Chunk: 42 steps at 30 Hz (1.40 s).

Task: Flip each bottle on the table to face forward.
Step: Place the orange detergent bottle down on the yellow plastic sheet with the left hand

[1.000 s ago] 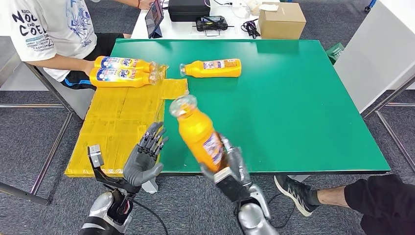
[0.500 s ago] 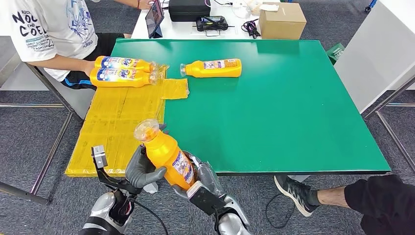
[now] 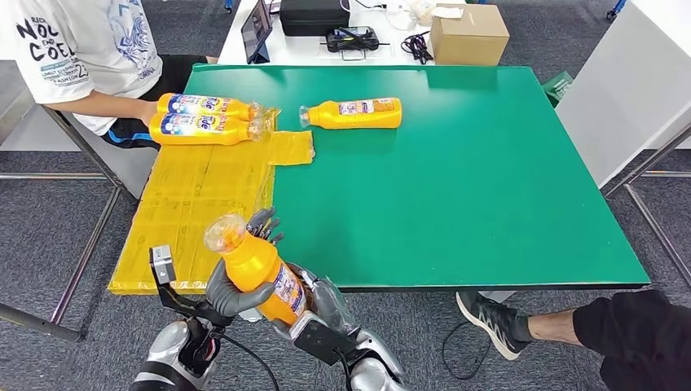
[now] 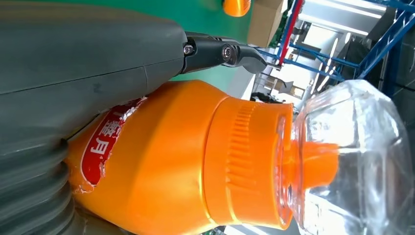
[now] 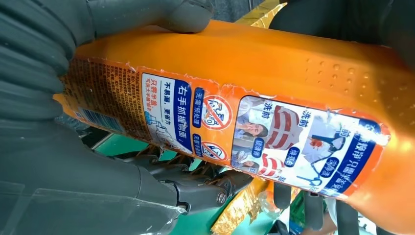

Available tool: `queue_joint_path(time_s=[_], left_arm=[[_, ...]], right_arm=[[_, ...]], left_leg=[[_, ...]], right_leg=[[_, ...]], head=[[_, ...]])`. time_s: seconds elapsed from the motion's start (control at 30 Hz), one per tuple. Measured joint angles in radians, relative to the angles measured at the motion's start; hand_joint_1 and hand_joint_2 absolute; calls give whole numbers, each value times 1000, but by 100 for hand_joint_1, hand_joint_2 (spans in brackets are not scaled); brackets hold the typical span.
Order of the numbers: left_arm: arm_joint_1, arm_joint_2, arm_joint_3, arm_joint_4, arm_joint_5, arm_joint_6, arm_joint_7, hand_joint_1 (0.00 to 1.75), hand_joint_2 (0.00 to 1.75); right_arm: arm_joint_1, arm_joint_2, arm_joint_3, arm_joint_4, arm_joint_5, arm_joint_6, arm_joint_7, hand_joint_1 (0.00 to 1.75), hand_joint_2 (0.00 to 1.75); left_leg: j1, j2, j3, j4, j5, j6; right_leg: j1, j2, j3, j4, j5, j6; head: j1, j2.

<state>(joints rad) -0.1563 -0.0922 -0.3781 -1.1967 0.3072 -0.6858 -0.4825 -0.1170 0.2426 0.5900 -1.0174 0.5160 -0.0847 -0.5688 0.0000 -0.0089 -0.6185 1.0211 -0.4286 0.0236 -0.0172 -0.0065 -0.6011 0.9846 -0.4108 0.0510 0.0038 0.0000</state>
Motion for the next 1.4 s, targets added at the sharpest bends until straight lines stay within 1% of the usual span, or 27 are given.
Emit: queue_joint_path(time_s=[0.03, 0.27, 0.57, 0.6, 0.67, 0.7, 0.73, 0.8, 0.83, 0.93, 1.1, 1.3, 1.4], left_arm=[[0, 1, 0, 0, 0, -4, -1, 175, 175], [6, 8, -1, 0, 6, -28, -8, 175, 175], [7, 9, -1, -1, -5, -30, -17, 175, 175], [7, 9, -1, -1, -6, -29, -18, 175, 175], [7, 9, -1, -1, -10, -24, -19, 175, 175], [7, 9, 0, -1, -11, -20, -19, 175, 175], [7, 9, 0, 0, -12, -16, -19, 175, 175], [6, 9, 1, 0, -14, -3, -19, 175, 175], [5, 9, 2, 0, -18, 7, -19, 175, 175], [0, 9, 7, 1, -41, 53, -16, 175, 175], [-6, 10, 38, 0, -83, 132, -13, 175, 175], [-10, 11, 69, 0, -102, 161, -13, 175, 175], [-16, 11, 90, 0, -161, 242, -13, 175, 175]], right_arm=[[-1, 0, 1, 2, 0, 0, 0, 175, 175], [-2, 0, 3, 7, -1, 1, 0, 175, 175], [-2, 1, 10, 8, -2, 2, 1, 175, 175], [-2, 1, 11, 8, -2, 2, 2, 173, 175], [-2, 2, 11, 8, -3, 2, 2, 164, 175], [-2, 2, 11, 8, -4, 2, 2, 154, 175], [-3, 2, 11, 8, -4, 2, 3, 113, 175], [-3, 3, 11, 8, -5, 0, 4, 34, 175], [-3, 3, 11, 8, -4, -6, 6, 0, 131], [-3, 7, 10, 6, -2, -36, 21, 0, 0], [-1, 7, 4, -29, -13, -67, 47, 0, 0], [1, 8, -1, -70, -16, -81, 53, 0, 0], [10, 7, -10, -114, -22, -125, 50, 0, 0]], left_leg=[[0, 0, 0, 0, 0, 0], [0, 0, 0, 0, 0, 0], [0, 0, 0, 0, 0, 0], [0, 0, 0, 0, 0, 0], [0, 0, 0, 0, 0, 0], [0, 0, 0, 0, 0, 0], [0, 0, 0, 0, 0, 0], [0, 0, 0, 0, 0, 0], [0, 0, 0, 0, 0, 0], [0, 0, 0, 0, 0, 0], [0, 0, 0, 0, 0, 0], [0, 0, 0, 0, 0, 0], [0, 0, 0, 0, 0, 0]], right_leg=[[0, 0, 0, 0, 0, 0], [0, 0, 0, 0, 0, 0], [0, 0, 0, 0, 0, 0], [0, 0, 0, 0, 0, 0], [0, 0, 0, 0, 0, 0], [0, 0, 0, 0, 0, 0], [0, 0, 0, 0, 0, 0], [0, 0, 0, 0, 0, 0], [0, 0, 0, 0, 0, 0], [0, 0, 0, 0, 0, 0], [0, 0, 0, 0, 0, 0], [0, 0, 0, 0, 0, 0], [0, 0, 0, 0, 0, 0]], head=[[0, 0], [0, 0], [0, 0], [0, 0], [0, 0], [0, 0], [0, 0], [0, 0], [0, 0], [0, 0], [0, 0], [1, 0], [1, 0]])
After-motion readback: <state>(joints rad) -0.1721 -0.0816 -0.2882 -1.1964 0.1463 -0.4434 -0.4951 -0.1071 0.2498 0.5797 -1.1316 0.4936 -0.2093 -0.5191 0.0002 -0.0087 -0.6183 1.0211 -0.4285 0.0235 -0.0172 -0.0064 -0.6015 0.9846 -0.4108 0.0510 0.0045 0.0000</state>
